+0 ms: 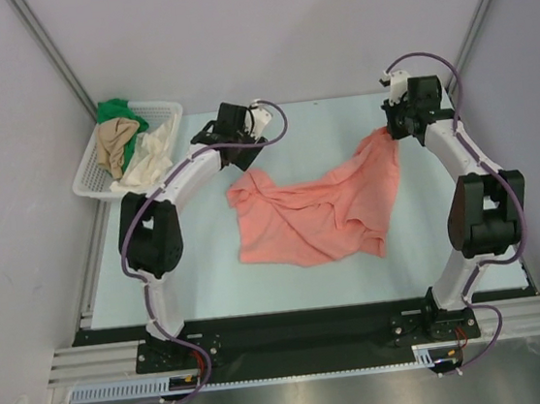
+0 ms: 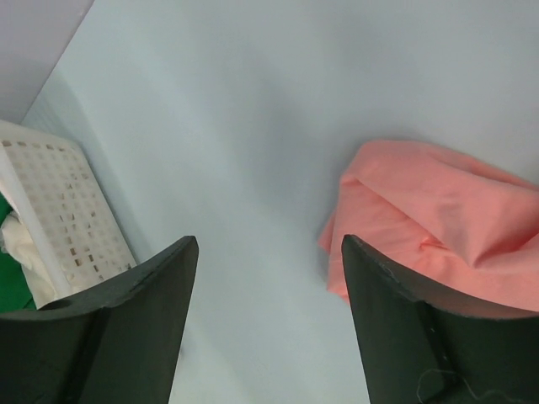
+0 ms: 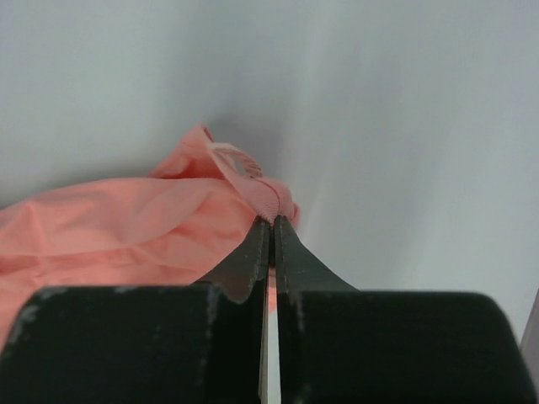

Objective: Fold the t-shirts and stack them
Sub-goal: Flatten the tshirt out

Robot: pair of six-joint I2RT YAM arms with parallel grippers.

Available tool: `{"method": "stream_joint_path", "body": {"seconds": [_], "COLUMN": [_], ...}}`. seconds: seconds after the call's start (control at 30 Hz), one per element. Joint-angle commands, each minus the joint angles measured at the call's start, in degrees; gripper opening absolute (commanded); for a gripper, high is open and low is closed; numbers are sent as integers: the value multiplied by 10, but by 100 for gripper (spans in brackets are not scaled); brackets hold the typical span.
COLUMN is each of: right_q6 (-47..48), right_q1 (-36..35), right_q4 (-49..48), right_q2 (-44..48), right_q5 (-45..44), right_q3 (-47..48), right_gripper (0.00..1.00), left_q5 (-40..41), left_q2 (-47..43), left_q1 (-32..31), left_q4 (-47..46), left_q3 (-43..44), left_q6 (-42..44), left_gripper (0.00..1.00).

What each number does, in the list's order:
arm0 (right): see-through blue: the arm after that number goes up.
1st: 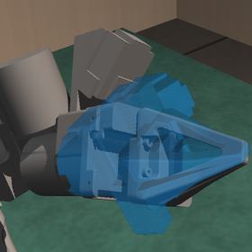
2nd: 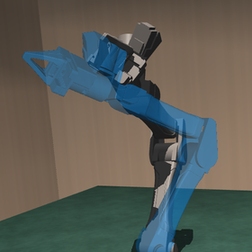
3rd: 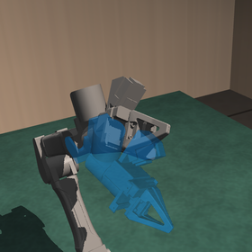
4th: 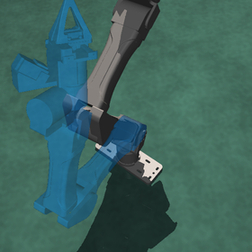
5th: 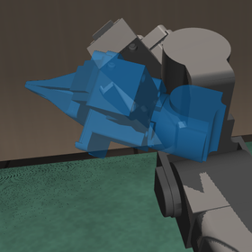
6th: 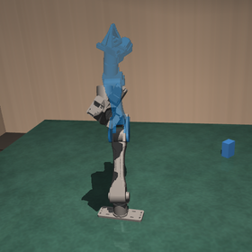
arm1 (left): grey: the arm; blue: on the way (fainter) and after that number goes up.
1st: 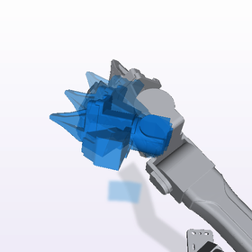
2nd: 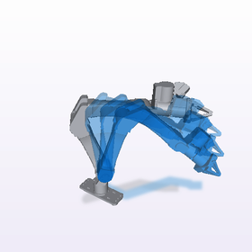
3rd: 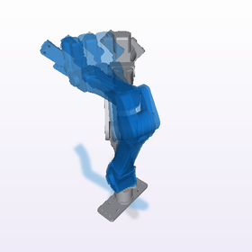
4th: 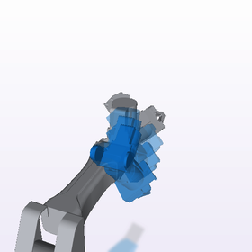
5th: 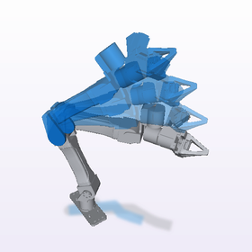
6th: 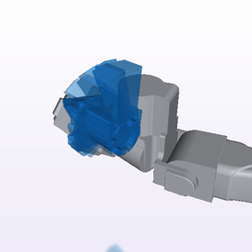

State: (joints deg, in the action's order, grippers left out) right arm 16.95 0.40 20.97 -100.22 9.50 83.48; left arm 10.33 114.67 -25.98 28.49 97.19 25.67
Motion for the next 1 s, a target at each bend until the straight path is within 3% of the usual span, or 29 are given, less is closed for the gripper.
{"method": "stream_joint_path", "body": {"seconds": [0.0, 0.2, 0.4, 0.5, 0.7, 0.97], "right_q6": [-11, -12, -14, -11, 1, 0], "right_q1": [7, 7, 7, 7, 7, 7], "right_q4": [-55, -43, -26, -17, -8, -6], "right_q2": [9, 8, 8, 9, 15, 23], "right_q5": [3, 16, 22, 24, 19, 22], "right_q3": [41, 36, 39, 39, 38, 26], "right_gripper": [0, 0, 0, 0, 0, 0], "left_q5": [-21, -130, -186, -218, -303, -320], "left_q2": [-52, -88, -62, -28, -15, 12], "left_q1": [14, 66, 96, 109, 138, 145], "left_q4": [0, 82, 106, 115, 123, 116], "left_q3": [-5, -103, -121, -103, -106, -106], "left_q6": [-35, -105, -139, -149, -191, -204], "left_gripper": [75, 59, 54, 45, 46, 49]}}
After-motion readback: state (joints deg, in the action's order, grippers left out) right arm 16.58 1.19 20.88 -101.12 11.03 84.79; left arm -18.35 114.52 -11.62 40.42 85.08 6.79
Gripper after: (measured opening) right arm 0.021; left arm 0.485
